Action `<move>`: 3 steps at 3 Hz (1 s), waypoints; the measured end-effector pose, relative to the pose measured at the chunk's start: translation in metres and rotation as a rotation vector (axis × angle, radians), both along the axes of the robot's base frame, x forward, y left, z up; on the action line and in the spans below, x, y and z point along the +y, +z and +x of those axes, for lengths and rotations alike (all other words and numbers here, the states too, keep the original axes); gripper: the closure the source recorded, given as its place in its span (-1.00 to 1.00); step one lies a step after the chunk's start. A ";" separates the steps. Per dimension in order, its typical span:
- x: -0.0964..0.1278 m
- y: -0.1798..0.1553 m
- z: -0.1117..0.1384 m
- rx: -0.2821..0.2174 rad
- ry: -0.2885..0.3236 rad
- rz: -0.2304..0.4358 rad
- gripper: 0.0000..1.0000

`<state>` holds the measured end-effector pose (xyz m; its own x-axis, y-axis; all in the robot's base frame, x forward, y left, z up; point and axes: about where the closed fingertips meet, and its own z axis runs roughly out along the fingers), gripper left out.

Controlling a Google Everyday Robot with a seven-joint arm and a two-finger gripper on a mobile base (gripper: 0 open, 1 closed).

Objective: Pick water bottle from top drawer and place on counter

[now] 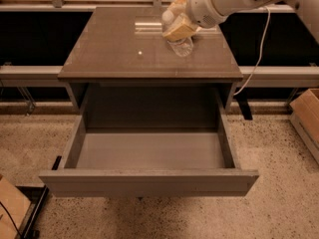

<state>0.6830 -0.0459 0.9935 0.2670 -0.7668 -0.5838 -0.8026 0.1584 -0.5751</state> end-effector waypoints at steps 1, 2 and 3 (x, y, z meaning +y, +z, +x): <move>0.000 -0.026 0.041 -0.069 -0.030 -0.028 1.00; -0.005 -0.054 0.077 -0.105 -0.051 -0.061 1.00; -0.009 -0.074 0.104 -0.125 -0.047 -0.058 0.62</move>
Offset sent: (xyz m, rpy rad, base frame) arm 0.1212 -0.0148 -0.0835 -0.1025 -0.1525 -0.0835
